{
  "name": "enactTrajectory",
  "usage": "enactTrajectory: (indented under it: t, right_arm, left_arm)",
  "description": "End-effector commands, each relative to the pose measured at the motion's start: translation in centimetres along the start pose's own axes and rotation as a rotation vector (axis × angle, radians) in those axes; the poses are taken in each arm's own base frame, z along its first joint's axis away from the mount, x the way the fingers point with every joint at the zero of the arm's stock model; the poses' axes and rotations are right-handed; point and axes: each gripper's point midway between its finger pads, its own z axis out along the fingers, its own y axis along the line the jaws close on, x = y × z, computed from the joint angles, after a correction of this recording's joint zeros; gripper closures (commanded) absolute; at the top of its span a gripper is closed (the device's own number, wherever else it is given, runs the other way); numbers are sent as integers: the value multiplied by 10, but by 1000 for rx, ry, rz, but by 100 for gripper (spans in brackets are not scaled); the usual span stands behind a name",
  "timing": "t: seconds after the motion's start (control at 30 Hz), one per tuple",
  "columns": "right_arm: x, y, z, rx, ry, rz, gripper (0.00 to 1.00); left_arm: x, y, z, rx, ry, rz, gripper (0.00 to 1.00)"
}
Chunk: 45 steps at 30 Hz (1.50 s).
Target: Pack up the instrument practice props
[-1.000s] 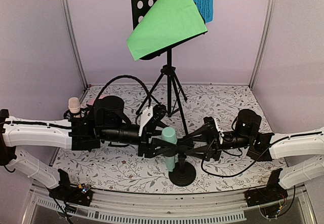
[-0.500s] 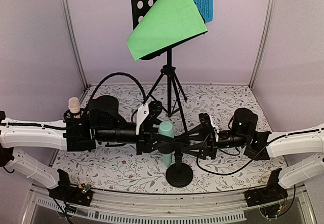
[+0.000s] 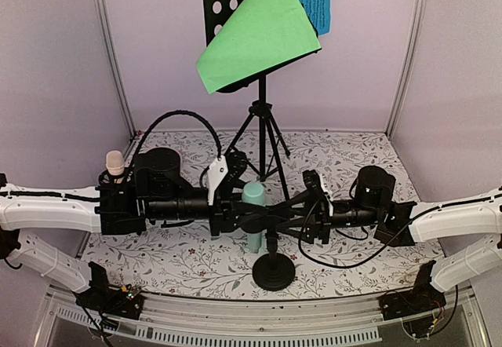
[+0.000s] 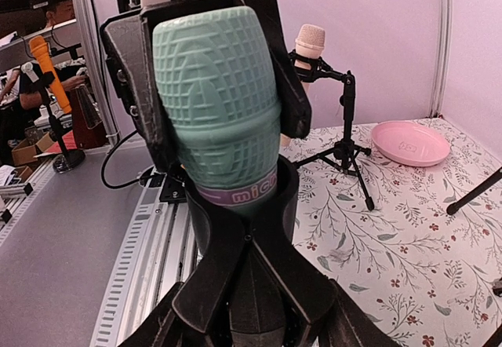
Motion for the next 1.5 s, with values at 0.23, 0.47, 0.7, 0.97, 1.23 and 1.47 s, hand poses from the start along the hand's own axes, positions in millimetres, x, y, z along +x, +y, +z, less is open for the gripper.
enactTrajectory:
  t: [0.23,0.47,0.7,0.97,1.23,1.47]
  right_arm:
    - [-2,-26,-8,173,28,-44,97]
    - [-7,-34,-15,240,15,-62,97]
    - [-5,-47,-19,318,27,-63,98]
    - [-2,-62,-26,422,39,-65,98]
    - [-5,-74,-41,524,29,-39,99]
    - [0,-91,-56,652,38,-24,99]
  left_arm:
    - [-81,-1,-13,-25,-137,37,70]
    - [-106,-3,-14,-14,-158,42,71]
    - [-127,5,-27,-74,-158,31,73]
    - [-124,30,-50,-265,-117,1,74]
    - [-71,64,-60,-479,-9,-40,74]
    - [-19,94,-41,-555,119,-80,77]
